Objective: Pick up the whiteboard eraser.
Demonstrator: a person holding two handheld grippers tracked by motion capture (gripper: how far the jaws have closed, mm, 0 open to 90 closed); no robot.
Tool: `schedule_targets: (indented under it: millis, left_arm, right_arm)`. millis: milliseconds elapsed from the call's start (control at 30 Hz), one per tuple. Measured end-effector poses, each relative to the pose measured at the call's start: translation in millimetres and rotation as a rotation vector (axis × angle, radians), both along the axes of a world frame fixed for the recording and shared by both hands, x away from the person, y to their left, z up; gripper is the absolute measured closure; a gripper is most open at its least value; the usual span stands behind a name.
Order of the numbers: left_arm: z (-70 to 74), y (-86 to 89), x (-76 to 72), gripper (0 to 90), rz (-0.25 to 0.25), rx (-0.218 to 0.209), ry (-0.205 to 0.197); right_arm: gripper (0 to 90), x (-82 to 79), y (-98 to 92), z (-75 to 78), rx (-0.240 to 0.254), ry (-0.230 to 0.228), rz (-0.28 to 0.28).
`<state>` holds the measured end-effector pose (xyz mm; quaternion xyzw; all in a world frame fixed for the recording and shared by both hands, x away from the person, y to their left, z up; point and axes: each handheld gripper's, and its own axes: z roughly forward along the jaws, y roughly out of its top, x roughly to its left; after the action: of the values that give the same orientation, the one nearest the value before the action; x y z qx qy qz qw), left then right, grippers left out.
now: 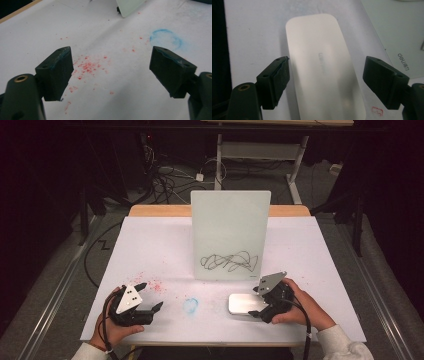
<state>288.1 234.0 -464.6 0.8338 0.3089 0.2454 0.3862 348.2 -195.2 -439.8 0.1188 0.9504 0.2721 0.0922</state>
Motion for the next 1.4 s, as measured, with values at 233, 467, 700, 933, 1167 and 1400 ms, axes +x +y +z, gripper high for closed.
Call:
schedule_targets:
  millis: [233,467,700,933,1167,1400]
  left_arm:
    - [-1.4,-2.1,2.9,18.4,-0.007,0.036,-0.003]
    - [-2.6,-2.3,3.0,18.4,-0.004,0.036,0.015]
    - [-2.0,-2.6,3.0,18.4,-0.007,0.029,0.014]
    - [-1.9,-2.7,3.6,18.4,-0.011,0.025,0.011]
    - [-2.6,-2.6,5.1,18.4,-0.019,0.021,0.012]
    - [-2.3,-1.5,7.0,18.5,-0.025,0.016,0.008]
  right_arm:
    - [24.0,11.3,9.0,-8.4,-0.052,0.037,0.063]
    - [27.3,12.9,14.6,-11.6,-0.069,0.058,0.084]
    - [28.8,11.2,16.0,-11.7,-0.077,0.045,0.1]
    - [31.2,6.9,13.1,-6.5,-0.056,0.01,0.079]
    - [31.2,2.0,10.6,0.4,-0.013,-0.04,0.031]
    - [31.3,-0.5,4.8,5.4,0.039,-0.104,-0.025]
